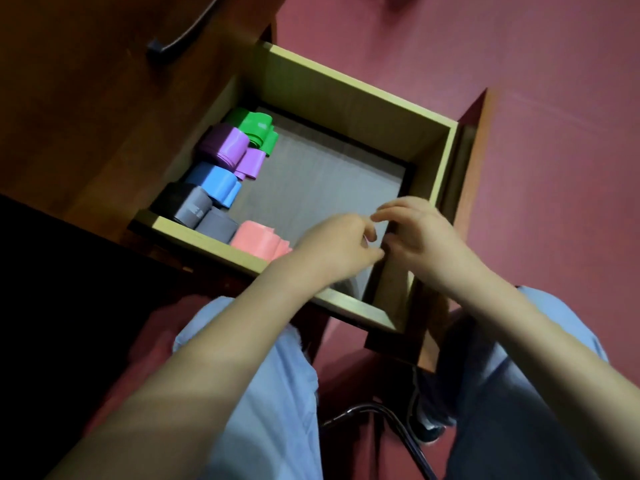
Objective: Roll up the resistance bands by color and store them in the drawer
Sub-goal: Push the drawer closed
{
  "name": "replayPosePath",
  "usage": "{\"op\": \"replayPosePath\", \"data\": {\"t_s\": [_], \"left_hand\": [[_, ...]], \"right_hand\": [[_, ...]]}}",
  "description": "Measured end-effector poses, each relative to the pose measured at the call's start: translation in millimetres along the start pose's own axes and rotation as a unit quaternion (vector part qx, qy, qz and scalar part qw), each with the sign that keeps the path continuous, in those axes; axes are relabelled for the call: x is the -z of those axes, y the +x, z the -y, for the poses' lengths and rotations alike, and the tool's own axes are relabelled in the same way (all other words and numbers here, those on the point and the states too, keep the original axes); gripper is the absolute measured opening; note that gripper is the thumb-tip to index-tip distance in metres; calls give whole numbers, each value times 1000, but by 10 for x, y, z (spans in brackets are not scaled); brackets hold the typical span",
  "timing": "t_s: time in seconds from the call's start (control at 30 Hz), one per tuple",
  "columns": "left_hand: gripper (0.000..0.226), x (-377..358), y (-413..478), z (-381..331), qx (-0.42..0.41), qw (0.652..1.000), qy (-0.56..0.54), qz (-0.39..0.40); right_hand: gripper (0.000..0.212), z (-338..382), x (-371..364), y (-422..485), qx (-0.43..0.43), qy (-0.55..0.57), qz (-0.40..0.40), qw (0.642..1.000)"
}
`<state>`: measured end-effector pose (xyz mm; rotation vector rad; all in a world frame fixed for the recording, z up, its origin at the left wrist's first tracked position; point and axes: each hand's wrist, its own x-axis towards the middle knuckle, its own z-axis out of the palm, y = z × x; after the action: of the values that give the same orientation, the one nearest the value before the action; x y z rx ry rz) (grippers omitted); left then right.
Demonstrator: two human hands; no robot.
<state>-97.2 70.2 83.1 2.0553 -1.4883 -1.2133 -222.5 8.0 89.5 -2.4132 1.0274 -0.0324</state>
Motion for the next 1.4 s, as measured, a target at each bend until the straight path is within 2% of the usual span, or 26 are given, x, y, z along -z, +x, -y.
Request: {"op": "replayPosePath", "data": {"t_s": [0.07, 0.1, 0.17, 0.27, 0.33, 0.5, 0.63, 0.77, 1.07, 1.2, 1.33, 1.4], "left_hand": [[43, -207, -72, -223, -27, 999, -2, 46], [49, -319, -108, -334, -37, 997, 6, 71], [58, -510, -135, -494, -40, 993, 52, 94], [56, -657, -142, -674, -13, 989, 130, 62], [54, -670, -136, -725, 7, 986, 163, 43], [55, -664, -199, -759, 26, 978, 208, 24], [51, -641, -223, -730, 29, 978, 207, -1], [57, -569, -237, -670, 34, 974, 223, -15], [68, -29, -362, -267, 92, 948, 299, -59], [73, 287, -453, -38, 124, 914, 373, -98], [87, 472, -563, 191, 103, 843, 502, -165], [90, 554, -611, 333, 103, 823, 528, -182]], "right_hand": [[43, -139, 104, -246, -29, -27, -91, 995], [50, -208, 121, -362, -63, -23, -104, 992], [60, -257, 85, -508, -129, 105, -64, 984], [64, -221, 39, -598, -206, 362, -1, 909], [65, -207, 28, -596, -243, 416, -3, 876], [58, -121, 42, -628, -225, 435, -2, 872], [58, -112, -36, -585, -229, 446, -17, 865], [59, -131, -123, -483, -215, 447, -8, 868], [64, 276, -428, 26, -164, 449, 16, 878], [63, 643, -598, 289, -165, 484, 4, 859], [65, 965, -724, 553, -161, 514, 18, 843], [67, 1101, -753, 665, -153, 527, 46, 835]]}}
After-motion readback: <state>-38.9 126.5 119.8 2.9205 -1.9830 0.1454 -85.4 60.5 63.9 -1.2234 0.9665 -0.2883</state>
